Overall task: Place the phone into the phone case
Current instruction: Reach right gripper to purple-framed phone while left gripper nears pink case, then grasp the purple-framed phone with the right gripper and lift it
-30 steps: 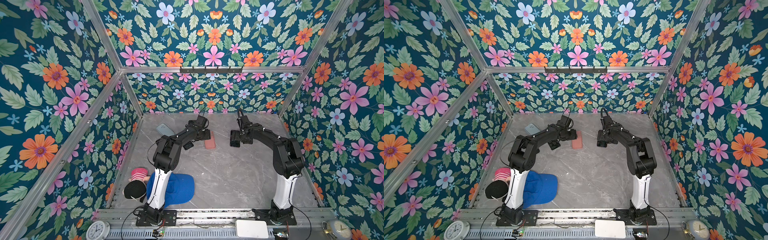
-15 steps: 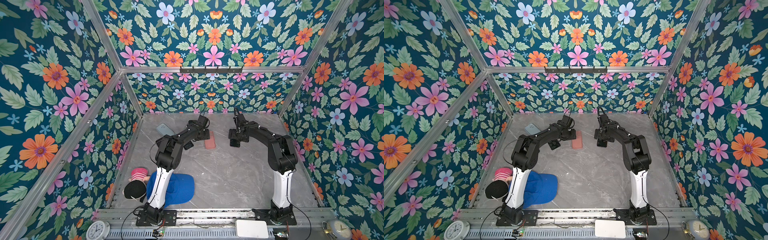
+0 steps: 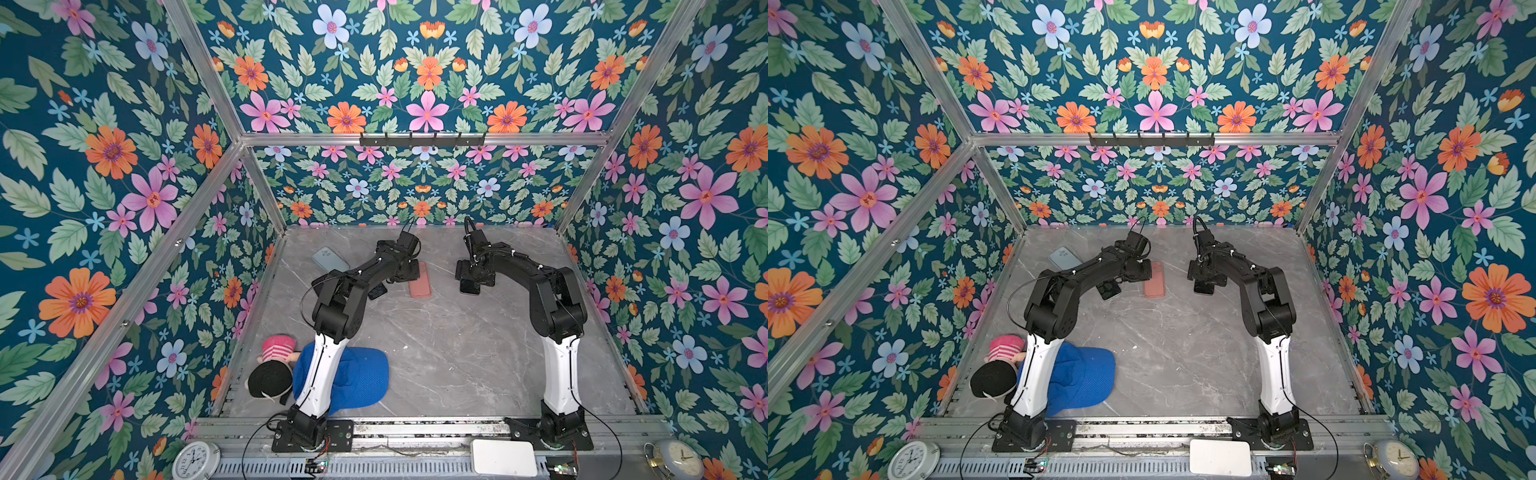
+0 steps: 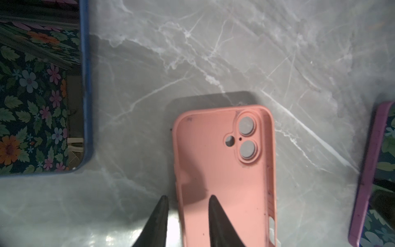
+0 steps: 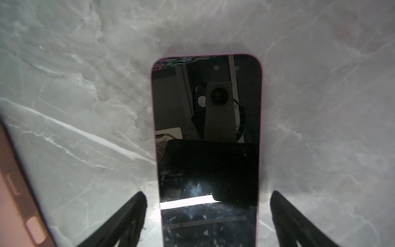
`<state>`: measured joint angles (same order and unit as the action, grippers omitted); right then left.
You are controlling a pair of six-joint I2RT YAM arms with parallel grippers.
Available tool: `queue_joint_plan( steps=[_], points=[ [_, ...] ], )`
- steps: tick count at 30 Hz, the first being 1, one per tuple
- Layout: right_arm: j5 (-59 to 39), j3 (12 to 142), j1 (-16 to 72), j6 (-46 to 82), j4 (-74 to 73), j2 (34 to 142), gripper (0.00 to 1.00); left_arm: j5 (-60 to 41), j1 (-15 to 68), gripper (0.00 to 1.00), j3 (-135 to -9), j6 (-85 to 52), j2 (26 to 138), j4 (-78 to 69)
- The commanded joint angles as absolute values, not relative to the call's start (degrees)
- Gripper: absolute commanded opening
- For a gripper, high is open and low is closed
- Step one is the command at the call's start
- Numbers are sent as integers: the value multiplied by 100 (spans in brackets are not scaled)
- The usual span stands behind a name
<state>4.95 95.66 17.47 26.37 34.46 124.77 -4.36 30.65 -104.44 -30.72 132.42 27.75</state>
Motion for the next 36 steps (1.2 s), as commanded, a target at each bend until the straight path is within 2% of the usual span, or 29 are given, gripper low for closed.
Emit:
queue_joint_plan(
  steps=[1,6,12,15,27,36],
  points=[
    [598,9632,1757,2640,3604,12548,86,-422,3066,33,-10464,-3092,13304,3102],
    [572,9624,1765,2640,3612,12613,83,-509,3081,31,-10460,-3102,13320,3129],
    [485,9622,1771,2651,3577,12644,73,-720,3111,25,-10530,-3148,13403,3216],
    [463,9626,1788,2646,3585,12641,73,-703,3120,24,-10496,-3164,13376,3251],
    [369,9505,1845,2630,3537,12495,59,-786,3128,12,-10413,-3339,13243,3443],
    [293,9206,1855,2569,3409,12241,53,-523,3181,3,-9922,-3569,12740,3463]
  ],
)
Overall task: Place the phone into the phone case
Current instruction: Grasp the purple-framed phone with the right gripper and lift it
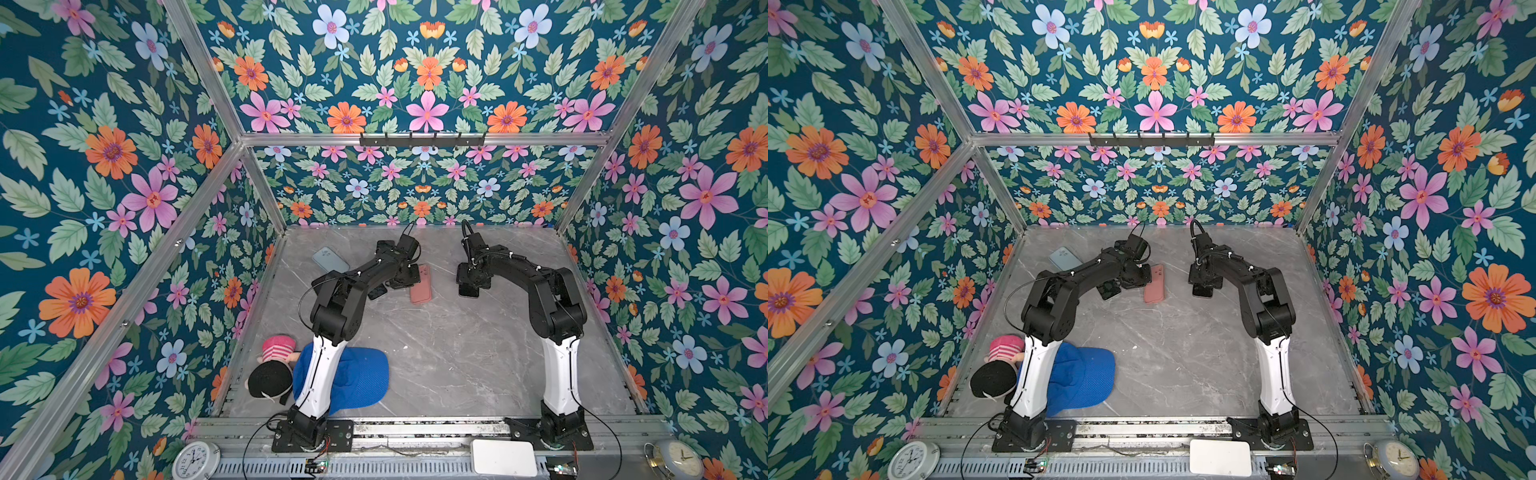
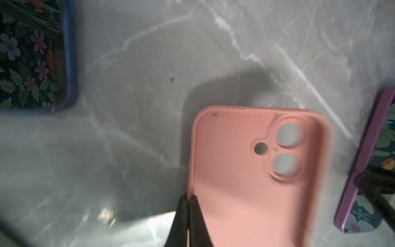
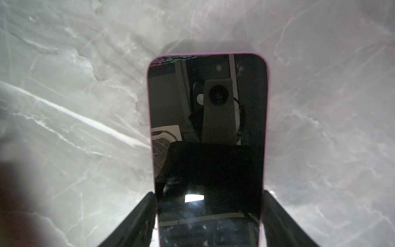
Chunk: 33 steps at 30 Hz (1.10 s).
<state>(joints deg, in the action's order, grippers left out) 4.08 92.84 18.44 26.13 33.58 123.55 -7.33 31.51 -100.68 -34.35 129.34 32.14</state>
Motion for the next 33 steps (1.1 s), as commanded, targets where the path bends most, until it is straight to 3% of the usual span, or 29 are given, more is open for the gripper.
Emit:
queue_joint_plan(
  steps=[1,11,23,26,30,33],
  points=[
    [274,9165,1853,2551,3391,12206,52,-497,3190,3,-9817,-3614,12664,3448],
    [132,8352,2027,2340,3133,11530,50,-206,3464,1,-8731,-4150,11892,3313],
    [70,7237,2121,2407,2870,10705,50,-61,3997,6,-7865,-4610,11376,3279],
    [69,7164,2132,2434,2872,10652,50,-95,4056,9,-7672,-4697,11282,3207],
    [70,7145,2131,2430,2900,10586,50,-402,4093,26,-7429,-4733,11131,2989],
    [79,7170,2132,2425,2917,10524,51,-570,4095,32,-7217,-4740,10956,2822]
  ],
)
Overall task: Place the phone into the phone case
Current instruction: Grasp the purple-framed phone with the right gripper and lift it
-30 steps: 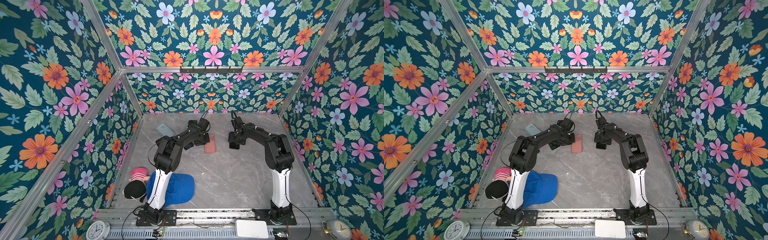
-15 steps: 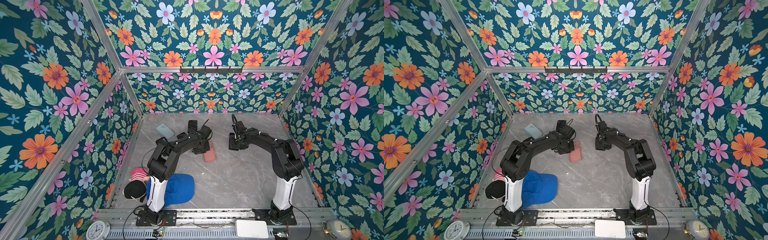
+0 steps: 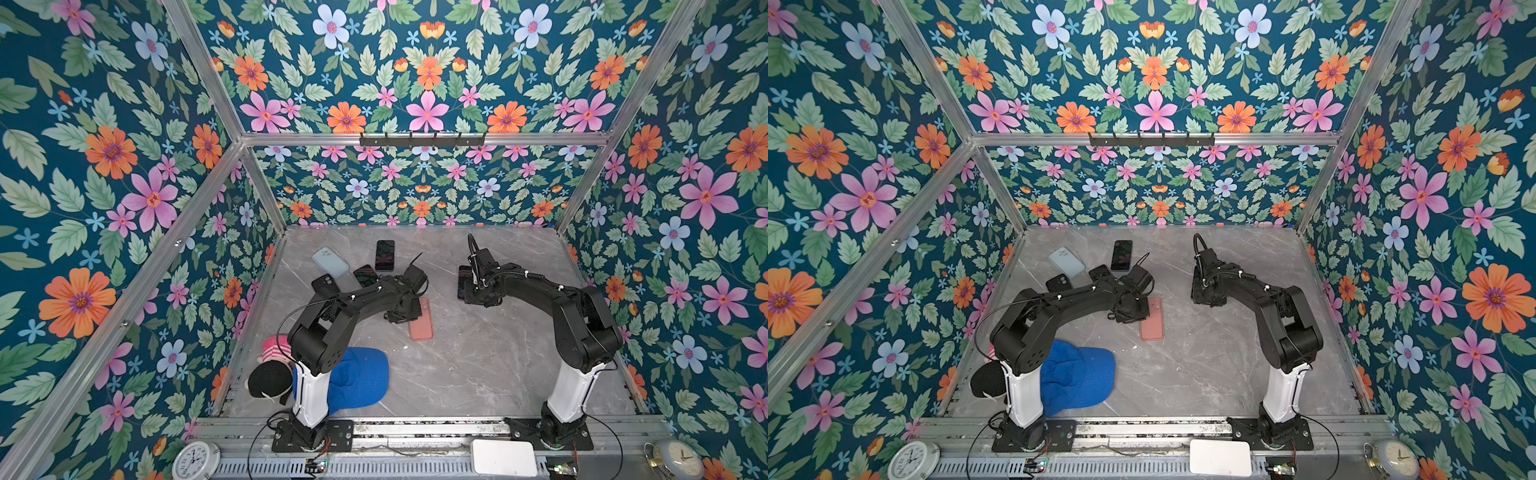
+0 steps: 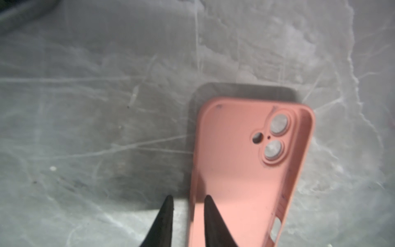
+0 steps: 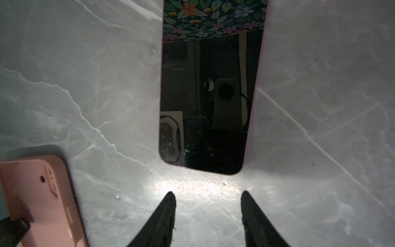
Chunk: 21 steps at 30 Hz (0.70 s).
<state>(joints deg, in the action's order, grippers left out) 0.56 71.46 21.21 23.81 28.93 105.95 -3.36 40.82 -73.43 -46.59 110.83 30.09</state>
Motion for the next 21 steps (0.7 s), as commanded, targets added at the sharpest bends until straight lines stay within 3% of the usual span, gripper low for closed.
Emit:
queue_joint_plan(
  steps=[1,5,11,17,21],
  points=[
    [88,7185,2136,2419,2926,10516,51,-628,4095,34,-7148,-4745,10907,2767],
    [131,7303,2135,2422,3004,10553,54,-984,4088,38,-7023,-4610,10853,2636],
    [275,7602,2135,2402,3198,10693,66,-1403,4104,41,-6941,-4476,10896,2367],
    [519,8040,2136,2409,3406,11027,78,-1357,4093,43,-6857,-4409,10723,2283],
    [659,8507,2121,2443,3607,11396,80,-1218,4065,51,-6746,-4353,10450,2293]
  ],
)
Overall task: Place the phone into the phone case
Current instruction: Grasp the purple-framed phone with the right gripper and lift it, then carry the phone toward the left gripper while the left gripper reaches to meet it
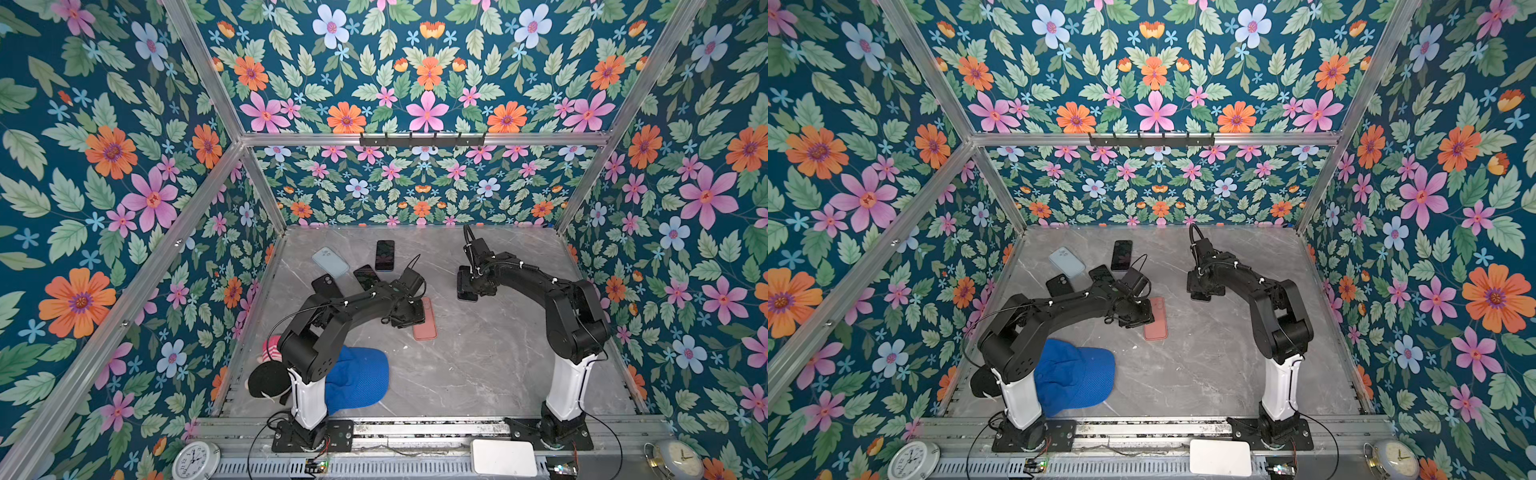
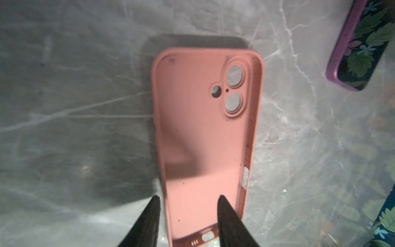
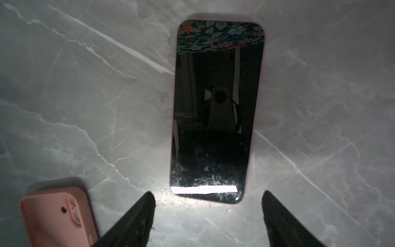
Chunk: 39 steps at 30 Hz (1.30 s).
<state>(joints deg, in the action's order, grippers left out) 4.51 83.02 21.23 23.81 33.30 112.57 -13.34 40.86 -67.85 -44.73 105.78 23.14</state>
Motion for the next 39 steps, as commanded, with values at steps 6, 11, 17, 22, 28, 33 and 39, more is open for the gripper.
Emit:
queue_joint_plan(
  steps=[6,11,17,22,28,33,39],
  points=[
    [778,9105,2109,2559,3952,11873,84,-1213,3887,68,-6799,-4185,10310,2402],
    [784,9328,2070,2642,4093,12128,84,-1242,3748,77,-6903,-4046,10351,2463],
    [743,9543,2045,2695,4199,12388,86,-1333,3649,80,-6987,-3929,10445,2487],
    [617,9548,1988,2727,4160,12466,84,-1361,3630,81,-7077,-3920,10575,2551],
    [502,9553,1985,2749,4097,12541,82,-1350,3626,81,-7076,-3929,10593,2540],
    [409,9471,1983,2750,4002,12555,77,-1349,3619,81,-7068,-3954,10591,2540],
    [326,9326,1982,2692,3876,12530,70,-1327,3615,80,-6998,-4017,10560,2527]
  ],
)
